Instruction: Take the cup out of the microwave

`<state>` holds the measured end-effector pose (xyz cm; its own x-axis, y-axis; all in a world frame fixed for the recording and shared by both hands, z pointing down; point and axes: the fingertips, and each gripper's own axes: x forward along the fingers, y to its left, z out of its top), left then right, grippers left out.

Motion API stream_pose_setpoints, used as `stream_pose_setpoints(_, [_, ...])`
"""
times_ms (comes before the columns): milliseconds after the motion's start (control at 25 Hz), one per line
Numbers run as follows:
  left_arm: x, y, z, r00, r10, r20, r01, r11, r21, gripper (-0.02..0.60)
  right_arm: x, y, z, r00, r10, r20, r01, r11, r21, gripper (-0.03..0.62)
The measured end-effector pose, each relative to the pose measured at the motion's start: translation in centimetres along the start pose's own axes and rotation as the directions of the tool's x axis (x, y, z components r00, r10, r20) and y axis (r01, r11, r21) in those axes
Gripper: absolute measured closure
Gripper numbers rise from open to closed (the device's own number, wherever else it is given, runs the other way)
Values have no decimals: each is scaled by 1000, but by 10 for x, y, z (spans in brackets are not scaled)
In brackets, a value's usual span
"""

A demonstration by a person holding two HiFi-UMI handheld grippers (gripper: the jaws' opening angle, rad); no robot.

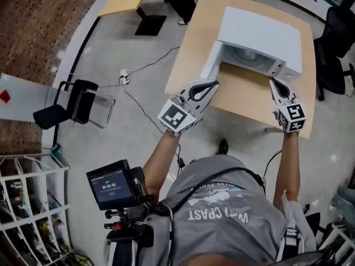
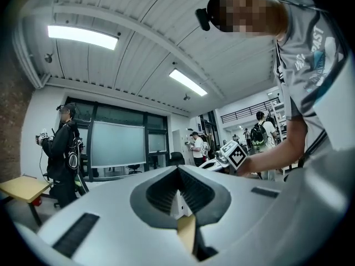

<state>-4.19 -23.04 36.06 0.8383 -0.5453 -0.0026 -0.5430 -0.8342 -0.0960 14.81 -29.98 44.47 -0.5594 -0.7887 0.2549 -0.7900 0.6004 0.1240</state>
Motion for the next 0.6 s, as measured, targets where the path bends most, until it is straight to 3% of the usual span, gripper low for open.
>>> stream_pose_setpoints(360, [7,8,-17,998,29,-48,-31,998,-46,538,57,-22,-49,996,41,-74,-38,999,34,582])
stream_pose_setpoints(480, [7,10,-16,1000,26,-8,-26,1000,-10,540,74,-27,-65,994,44,-97,-40,998,42,582])
stream_pose_setpoints(600, [5,11,-17,999,47,12,-46,998,-45,540,90,-31,-81,992,41,-116,-34,998,60,581])
